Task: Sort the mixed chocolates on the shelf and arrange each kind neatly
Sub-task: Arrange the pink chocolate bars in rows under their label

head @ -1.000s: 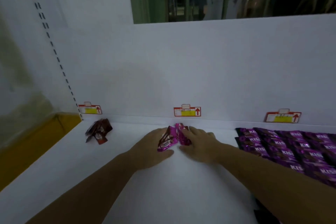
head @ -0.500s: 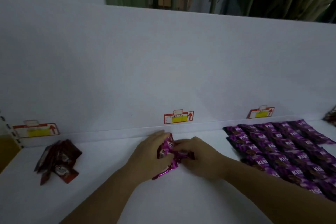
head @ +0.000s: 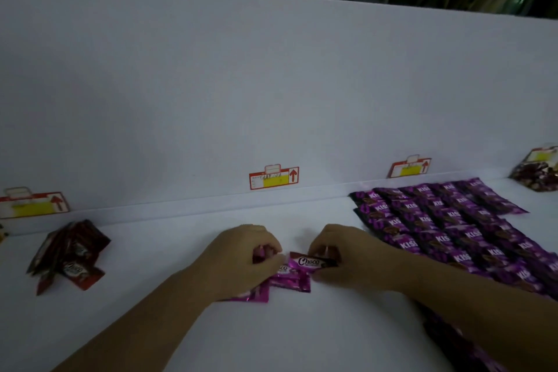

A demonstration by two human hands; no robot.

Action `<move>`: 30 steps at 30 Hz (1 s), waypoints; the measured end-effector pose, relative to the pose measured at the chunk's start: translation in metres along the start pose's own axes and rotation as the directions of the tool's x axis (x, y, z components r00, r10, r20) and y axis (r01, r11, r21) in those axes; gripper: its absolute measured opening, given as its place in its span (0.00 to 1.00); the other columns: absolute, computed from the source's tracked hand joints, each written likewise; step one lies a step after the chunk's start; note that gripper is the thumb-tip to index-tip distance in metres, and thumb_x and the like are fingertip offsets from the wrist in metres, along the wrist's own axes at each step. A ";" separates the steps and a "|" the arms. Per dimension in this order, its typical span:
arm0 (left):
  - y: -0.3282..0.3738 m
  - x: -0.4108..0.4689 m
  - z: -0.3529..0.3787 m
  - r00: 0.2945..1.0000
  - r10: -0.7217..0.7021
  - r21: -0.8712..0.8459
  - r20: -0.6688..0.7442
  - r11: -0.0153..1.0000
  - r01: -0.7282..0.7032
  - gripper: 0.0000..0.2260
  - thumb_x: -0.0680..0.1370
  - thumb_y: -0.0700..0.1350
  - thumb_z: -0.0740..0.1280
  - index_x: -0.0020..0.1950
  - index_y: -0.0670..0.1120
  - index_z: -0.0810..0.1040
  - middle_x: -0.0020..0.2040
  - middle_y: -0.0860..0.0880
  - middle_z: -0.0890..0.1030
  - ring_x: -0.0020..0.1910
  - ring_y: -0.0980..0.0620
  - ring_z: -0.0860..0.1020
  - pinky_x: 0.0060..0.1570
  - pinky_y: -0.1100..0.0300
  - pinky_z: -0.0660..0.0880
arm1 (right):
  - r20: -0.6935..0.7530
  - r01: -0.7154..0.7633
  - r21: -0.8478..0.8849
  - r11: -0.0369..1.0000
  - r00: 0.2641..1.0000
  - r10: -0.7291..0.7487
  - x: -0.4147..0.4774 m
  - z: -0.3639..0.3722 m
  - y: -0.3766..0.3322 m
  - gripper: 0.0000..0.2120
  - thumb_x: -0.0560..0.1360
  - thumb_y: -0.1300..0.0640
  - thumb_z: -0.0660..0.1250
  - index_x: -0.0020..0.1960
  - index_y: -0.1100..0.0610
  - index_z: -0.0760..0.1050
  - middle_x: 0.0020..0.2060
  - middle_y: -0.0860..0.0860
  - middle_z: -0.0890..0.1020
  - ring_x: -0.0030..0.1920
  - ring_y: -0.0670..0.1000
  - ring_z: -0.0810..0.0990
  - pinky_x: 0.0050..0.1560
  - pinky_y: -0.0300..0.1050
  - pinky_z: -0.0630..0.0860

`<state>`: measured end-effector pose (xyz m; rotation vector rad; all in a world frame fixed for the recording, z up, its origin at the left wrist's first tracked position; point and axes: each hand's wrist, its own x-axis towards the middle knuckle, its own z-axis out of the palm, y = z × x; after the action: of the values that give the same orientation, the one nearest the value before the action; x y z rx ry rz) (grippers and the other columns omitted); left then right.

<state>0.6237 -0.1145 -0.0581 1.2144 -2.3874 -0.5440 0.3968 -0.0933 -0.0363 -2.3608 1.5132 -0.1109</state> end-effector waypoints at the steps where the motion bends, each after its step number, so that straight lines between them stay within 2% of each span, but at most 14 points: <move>1: 0.005 -0.002 -0.001 1.000 0.000 -0.026 0.014 1.000 0.000 0.15 0.71 0.61 0.62 0.48 0.55 0.80 0.41 0.59 0.78 0.41 0.60 0.75 0.44 0.61 0.74 | 0.013 -0.011 -0.010 1.000 1.000 0.011 0.000 -0.002 0.000 0.15 0.71 0.44 0.69 0.56 0.47 0.76 0.49 0.45 0.75 0.47 0.43 0.74 0.49 0.36 0.71; 3: 0.012 -0.004 -0.003 0.998 -0.004 -0.031 0.065 1.000 0.006 0.10 0.71 0.59 0.67 0.48 0.56 0.81 0.38 0.60 0.78 0.39 0.60 0.75 0.42 0.62 0.74 | 0.046 -0.025 0.010 1.000 0.999 0.024 -0.001 -0.006 0.000 0.14 0.71 0.45 0.70 0.54 0.48 0.77 0.47 0.45 0.77 0.46 0.44 0.75 0.48 0.38 0.73; 5: 0.015 -0.004 -0.005 0.990 -0.003 0.038 0.138 0.999 -0.003 0.14 0.69 0.61 0.68 0.51 0.57 0.80 0.39 0.61 0.75 0.39 0.62 0.73 0.40 0.66 0.70 | 0.072 -0.039 0.052 0.998 0.997 0.036 0.000 -0.010 -0.001 0.13 0.71 0.46 0.71 0.53 0.49 0.77 0.47 0.46 0.79 0.45 0.45 0.77 0.48 0.40 0.76; 7: 0.017 -0.004 -0.005 0.981 0.001 0.102 0.193 0.995 -0.021 0.16 0.68 0.62 0.69 0.52 0.57 0.79 0.42 0.61 0.74 0.43 0.62 0.72 0.44 0.65 0.71 | 0.077 -0.053 0.091 0.994 0.996 0.046 0.002 -0.012 -0.002 0.13 0.71 0.48 0.72 0.54 0.50 0.78 0.47 0.46 0.79 0.46 0.46 0.78 0.48 0.40 0.77; 10: 0.020 -0.003 -0.004 0.975 -0.032 0.028 0.221 0.999 0.027 0.11 0.67 0.59 0.72 0.46 0.57 0.79 0.45 0.59 0.75 0.46 0.61 0.73 0.49 0.60 0.73 | 0.027 -0.048 0.093 0.995 0.999 0.045 0.004 -0.014 0.002 0.12 0.71 0.48 0.72 0.53 0.50 0.78 0.47 0.45 0.79 0.45 0.45 0.77 0.48 0.41 0.77; 12: 0.022 -0.001 -0.002 0.973 -0.061 -0.020 0.225 0.998 0.067 0.08 0.68 0.56 0.73 0.42 0.57 0.78 0.44 0.58 0.76 0.45 0.61 0.74 0.47 0.62 0.74 | -0.002 -0.048 0.126 0.991 0.999 0.049 0.005 -0.015 0.007 0.12 0.70 0.49 0.72 0.52 0.48 0.78 0.46 0.44 0.79 0.45 0.44 0.77 0.47 0.40 0.77; 16: 0.020 0.004 -0.007 0.977 -0.165 -0.225 0.132 0.955 0.192 0.06 0.70 0.45 0.73 0.37 0.54 0.78 0.35 0.56 0.79 0.34 0.64 0.76 0.34 0.72 0.70 | -0.157 -0.054 0.160 0.986 0.984 0.079 0.007 -0.016 0.020 0.12 0.69 0.50 0.74 0.52 0.46 0.77 0.44 0.41 0.77 0.45 0.42 0.76 0.45 0.34 0.75; 18: 0.011 0.011 -0.012 0.971 -0.240 -0.280 0.002 0.932 0.231 0.07 0.71 0.43 0.73 0.37 0.53 0.79 0.33 0.55 0.80 0.32 0.65 0.76 0.32 0.73 0.69 | -0.239 -0.057 0.137 0.989 0.967 0.089 0.013 -0.016 0.025 0.11 0.70 0.51 0.73 0.50 0.47 0.76 0.44 0.41 0.77 0.44 0.42 0.75 0.46 0.35 0.74; 20: -0.001 0.017 -0.013 0.945 -0.299 -0.291 -0.132 0.923 0.251 0.06 0.72 0.41 0.72 0.39 0.53 0.80 0.36 0.58 0.80 0.33 0.66 0.76 0.35 0.74 0.69 | -0.263 -0.064 0.049 0.997 0.962 0.075 0.024 -0.013 0.028 0.08 0.72 0.50 0.71 0.49 0.49 0.75 0.45 0.43 0.76 0.44 0.44 0.75 0.46 0.38 0.73; 22: -0.009 0.020 -0.009 0.925 -0.318 -0.238 -0.207 0.934 0.268 0.07 0.74 0.40 0.69 0.50 0.49 0.81 0.46 0.56 0.80 0.42 0.66 0.74 0.46 0.73 0.68 | -0.258 -0.059 -0.059 0.996 0.965 0.042 0.039 -0.007 0.030 0.08 0.73 0.49 0.68 0.48 0.50 0.74 0.46 0.45 0.76 0.45 0.46 0.73 0.47 0.39 0.72; 23: -0.014 0.021 -0.006 0.923 -0.295 -0.171 -0.248 0.951 0.258 0.10 0.75 0.38 0.68 0.55 0.46 0.81 0.51 0.53 0.78 0.48 0.62 0.73 0.53 0.71 0.66 | -0.253 -0.054 -0.082 0.995 0.967 0.032 0.046 -0.005 0.030 0.08 0.74 0.48 0.66 0.48 0.51 0.74 0.46 0.46 0.75 0.45 0.46 0.73 0.46 0.39 0.71; 25: -0.019 0.021 -0.001 0.935 -0.165 -0.013 -0.315 0.985 0.170 0.11 0.75 0.37 0.67 0.56 0.44 0.80 0.53 0.50 0.78 0.52 0.57 0.69 0.58 0.64 0.67 | -0.242 -0.041 -0.098 0.994 0.970 0.016 0.058 -0.002 0.032 0.08 0.75 0.49 0.65 0.48 0.53 0.75 0.47 0.47 0.75 0.46 0.47 0.73 0.46 0.38 0.69; 27: -0.015 0.019 0.001 0.970 -0.075 0.097 -0.233 0.990 0.100 0.10 0.77 0.40 0.64 0.55 0.46 0.81 0.50 0.50 0.77 0.51 0.56 0.69 0.56 0.58 0.71 | -0.229 -0.016 -0.116 0.993 0.973 -0.011 0.063 -0.002 0.033 0.08 0.76 0.51 0.64 0.49 0.54 0.77 0.49 0.48 0.75 0.49 0.47 0.72 0.48 0.37 0.68; 30: -0.011 0.017 0.006 0.993 -0.073 0.178 -0.088 0.980 0.088 0.13 0.79 0.50 0.58 0.61 0.51 0.77 0.56 0.54 0.74 0.55 0.58 0.68 0.59 0.61 0.68 | -0.238 0.042 -0.175 0.984 0.968 -0.083 0.062 -0.001 0.036 0.10 0.78 0.52 0.62 0.54 0.53 0.79 0.54 0.48 0.75 0.53 0.47 0.72 0.54 0.37 0.68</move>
<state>0.6189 -0.1333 -0.0657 1.3886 -2.3686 -0.2988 0.3924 -0.1622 -0.0538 -2.6111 1.6144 -0.3110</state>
